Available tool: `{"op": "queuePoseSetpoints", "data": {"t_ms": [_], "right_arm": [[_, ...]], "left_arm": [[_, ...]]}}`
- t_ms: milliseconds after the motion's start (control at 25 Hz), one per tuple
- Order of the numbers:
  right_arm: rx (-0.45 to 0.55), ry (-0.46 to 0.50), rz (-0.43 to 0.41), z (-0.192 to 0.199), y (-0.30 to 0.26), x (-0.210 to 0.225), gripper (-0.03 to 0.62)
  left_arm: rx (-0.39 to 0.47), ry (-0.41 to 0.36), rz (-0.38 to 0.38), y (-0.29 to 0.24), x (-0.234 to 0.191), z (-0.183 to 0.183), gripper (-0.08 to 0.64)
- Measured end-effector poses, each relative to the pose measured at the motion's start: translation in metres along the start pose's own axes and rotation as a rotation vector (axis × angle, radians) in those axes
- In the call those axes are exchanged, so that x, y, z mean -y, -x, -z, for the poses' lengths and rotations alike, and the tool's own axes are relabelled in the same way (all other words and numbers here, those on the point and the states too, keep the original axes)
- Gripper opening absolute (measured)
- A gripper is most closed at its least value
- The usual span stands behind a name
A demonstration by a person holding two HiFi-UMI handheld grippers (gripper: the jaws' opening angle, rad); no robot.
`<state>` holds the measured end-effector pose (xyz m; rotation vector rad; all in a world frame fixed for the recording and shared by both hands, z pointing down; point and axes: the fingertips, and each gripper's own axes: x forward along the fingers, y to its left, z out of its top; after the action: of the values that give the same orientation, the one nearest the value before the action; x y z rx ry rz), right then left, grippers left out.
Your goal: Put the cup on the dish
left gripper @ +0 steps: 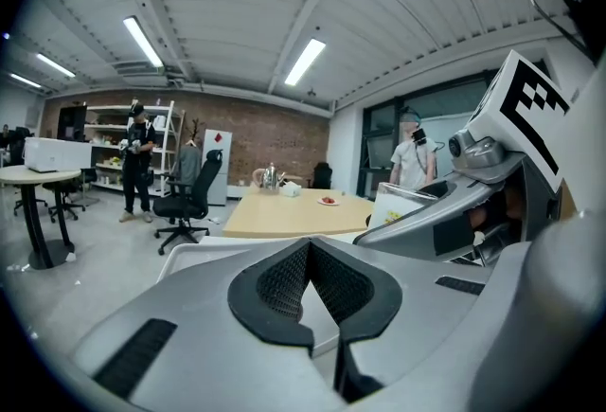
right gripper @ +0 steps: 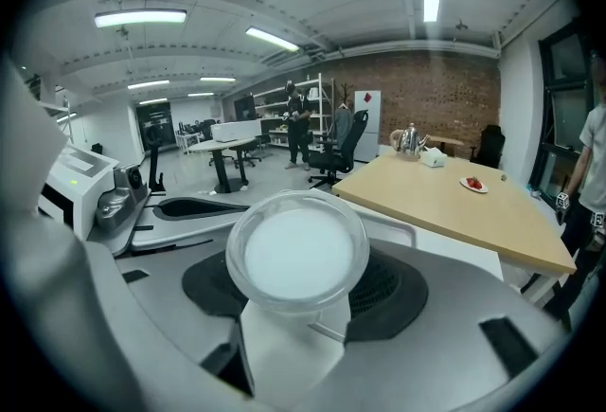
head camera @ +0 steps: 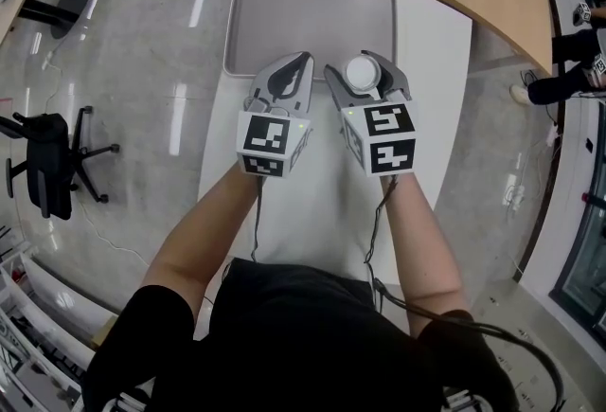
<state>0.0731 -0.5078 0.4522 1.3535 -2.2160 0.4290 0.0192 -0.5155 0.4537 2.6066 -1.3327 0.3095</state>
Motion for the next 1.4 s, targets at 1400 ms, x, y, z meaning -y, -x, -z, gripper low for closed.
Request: {"op": "queuePoseSetpoints", "data": {"t_ms": [1400], "right_arm": [[-0.09, 0.002, 0.007, 0.047, -0.122, 0.04, 0.238]], "left_arm": [[-0.005, -0.016, -0.074, -0.07, -0.046, 0.067, 0.005]]}}
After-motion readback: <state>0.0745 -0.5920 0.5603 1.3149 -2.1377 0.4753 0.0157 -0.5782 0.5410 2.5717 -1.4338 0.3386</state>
